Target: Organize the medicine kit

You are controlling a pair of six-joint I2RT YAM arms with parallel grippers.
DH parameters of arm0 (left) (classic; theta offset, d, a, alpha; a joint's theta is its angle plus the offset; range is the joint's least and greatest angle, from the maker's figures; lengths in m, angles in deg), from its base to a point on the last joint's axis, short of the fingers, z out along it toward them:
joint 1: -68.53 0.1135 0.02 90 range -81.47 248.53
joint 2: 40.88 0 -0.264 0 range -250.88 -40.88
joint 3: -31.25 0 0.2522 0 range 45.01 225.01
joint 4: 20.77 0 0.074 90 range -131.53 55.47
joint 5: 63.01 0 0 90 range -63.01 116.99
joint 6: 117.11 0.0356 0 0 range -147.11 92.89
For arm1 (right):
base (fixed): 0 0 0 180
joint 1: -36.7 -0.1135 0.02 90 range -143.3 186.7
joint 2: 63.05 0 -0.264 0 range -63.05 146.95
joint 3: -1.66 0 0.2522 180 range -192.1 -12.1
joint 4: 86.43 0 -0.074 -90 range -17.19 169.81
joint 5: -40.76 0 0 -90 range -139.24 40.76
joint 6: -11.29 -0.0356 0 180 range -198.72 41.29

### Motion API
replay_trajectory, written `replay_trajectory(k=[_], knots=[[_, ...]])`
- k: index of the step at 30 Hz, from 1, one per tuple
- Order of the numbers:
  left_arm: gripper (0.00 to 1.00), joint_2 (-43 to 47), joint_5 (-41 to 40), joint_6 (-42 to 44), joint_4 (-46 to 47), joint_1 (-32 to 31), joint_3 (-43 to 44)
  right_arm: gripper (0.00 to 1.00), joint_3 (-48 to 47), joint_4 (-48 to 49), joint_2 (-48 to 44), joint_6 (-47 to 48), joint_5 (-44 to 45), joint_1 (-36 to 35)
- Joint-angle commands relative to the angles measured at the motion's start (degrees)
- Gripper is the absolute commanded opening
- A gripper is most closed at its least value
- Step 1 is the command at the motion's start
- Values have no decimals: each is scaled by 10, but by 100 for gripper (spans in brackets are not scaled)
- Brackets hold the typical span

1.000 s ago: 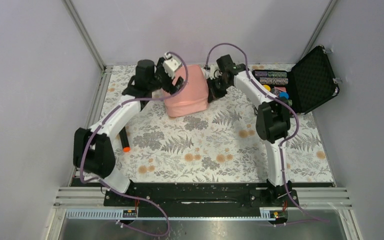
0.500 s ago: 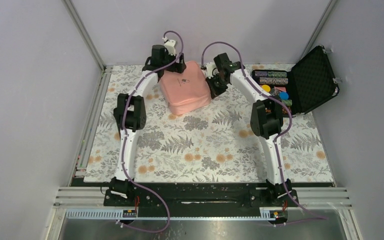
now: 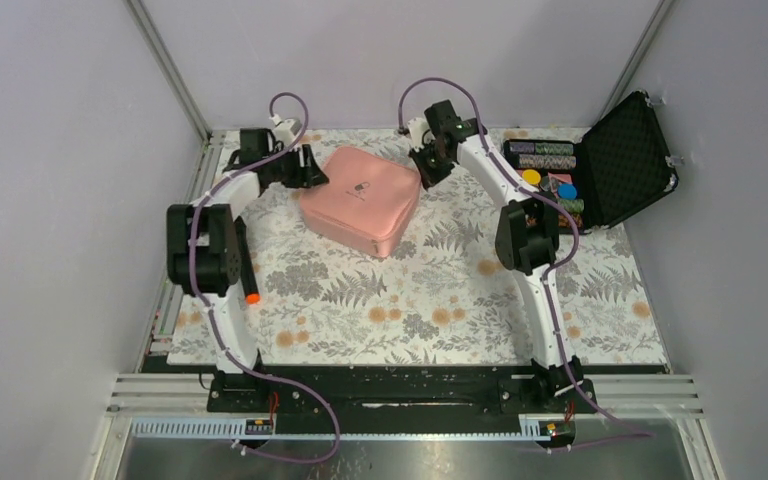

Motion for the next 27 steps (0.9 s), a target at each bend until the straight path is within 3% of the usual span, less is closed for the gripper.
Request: replay_trajectory(k=[1,3,6,8,10,12,14,21,27], knots=[[58,145,93,63,-136,7,-108,0,-58,32,16,30,5,-17],[64,204,14,143,-189,13,-143,0,-60,41,18,38,-4,-22],[75,312,-90,276,-133,16,-235,0,-62,53,22,48,-15,-26],[78,391,-60,360,-98,16,-289,0,-66,54,25,53,-22,-28],[78,431,47,437,-174,11,-284,0,-67,54,27,59,-26,-30],[76,430,76,463,-234,-31,-269,0,-64,54,28,67,-29,-32],[73,428,45,500,-231,-93,-284,0,-64,54,29,76,-27,-34],[64,357,-53,577,-132,-221,-296,0,-64,59,39,81,-16,-37],[61,314,-103,608,-50,-276,-308,0,-50,59,34,81,-10,-38]])
